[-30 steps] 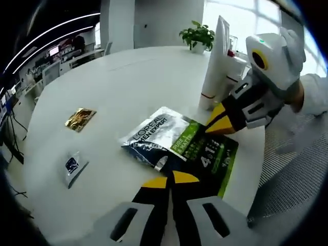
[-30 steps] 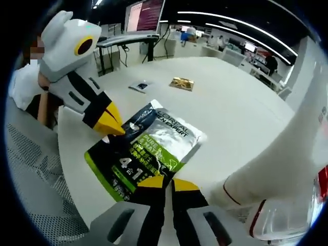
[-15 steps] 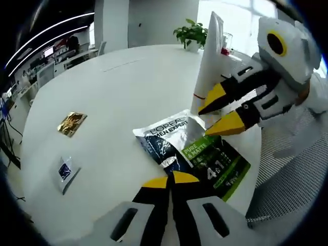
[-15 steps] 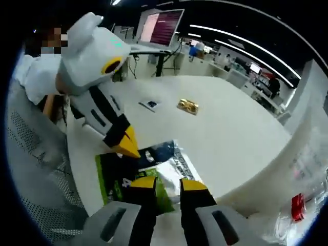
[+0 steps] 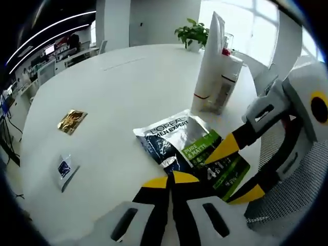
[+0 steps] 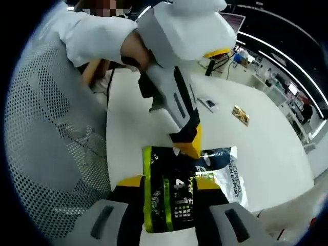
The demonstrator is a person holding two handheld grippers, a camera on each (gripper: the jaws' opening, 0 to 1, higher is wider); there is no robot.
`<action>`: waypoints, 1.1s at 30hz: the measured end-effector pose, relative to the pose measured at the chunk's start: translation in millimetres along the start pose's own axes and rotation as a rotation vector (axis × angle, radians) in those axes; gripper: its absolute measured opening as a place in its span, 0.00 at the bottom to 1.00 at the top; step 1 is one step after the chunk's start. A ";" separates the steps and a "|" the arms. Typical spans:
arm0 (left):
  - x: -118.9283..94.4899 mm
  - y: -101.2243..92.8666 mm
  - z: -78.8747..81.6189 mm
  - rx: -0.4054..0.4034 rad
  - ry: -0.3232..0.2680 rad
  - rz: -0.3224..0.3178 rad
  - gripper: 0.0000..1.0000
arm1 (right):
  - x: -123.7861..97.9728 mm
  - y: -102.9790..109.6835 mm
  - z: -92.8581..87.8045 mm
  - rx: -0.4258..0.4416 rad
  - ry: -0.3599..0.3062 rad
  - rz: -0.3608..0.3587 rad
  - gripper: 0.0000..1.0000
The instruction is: Arrange the skincare products in the storage area until every visible bottle or jar stands upright without overlapping.
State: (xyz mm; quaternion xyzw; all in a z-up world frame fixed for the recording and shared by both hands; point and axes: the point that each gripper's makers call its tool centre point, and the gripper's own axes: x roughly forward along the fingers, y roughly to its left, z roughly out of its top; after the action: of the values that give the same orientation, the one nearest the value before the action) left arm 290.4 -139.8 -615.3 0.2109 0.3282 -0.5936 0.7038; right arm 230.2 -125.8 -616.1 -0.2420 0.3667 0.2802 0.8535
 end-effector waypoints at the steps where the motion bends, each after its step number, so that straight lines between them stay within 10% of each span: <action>1: -0.1 0.0 -0.3 -0.001 0.001 0.000 0.00 | 0.4 -0.8 -3.6 -0.014 0.014 0.001 0.30; 3: -0.3 -0.1 -0.7 -0.001 0.003 -0.001 0.00 | -3.9 2.9 2.7 0.087 -0.028 0.032 0.31; 6: -0.5 -1.4 -0.3 -0.002 0.007 -0.002 0.00 | -5.4 -4.7 -10.5 -0.017 0.040 -0.002 0.30; 7: -0.4 -2.3 0.0 0.000 0.009 -0.002 0.00 | -5.0 -3.4 4.0 0.000 -0.049 0.016 0.30; 19: 12.5 -12.4 14.5 0.030 0.024 -0.038 0.00 | -22.6 -45.0 -35.8 0.037 0.040 -0.087 0.25; 33: 18.1 -4.6 27.0 0.007 0.005 -0.007 0.00 | -19.0 -68.7 -40.7 0.089 0.033 -0.159 0.21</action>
State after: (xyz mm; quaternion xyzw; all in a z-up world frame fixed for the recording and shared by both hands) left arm 293.1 -171.9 -609.0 0.2139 0.3283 -0.5967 0.7003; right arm 244.3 -206.6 -612.4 -0.2367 0.3726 0.1908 0.8767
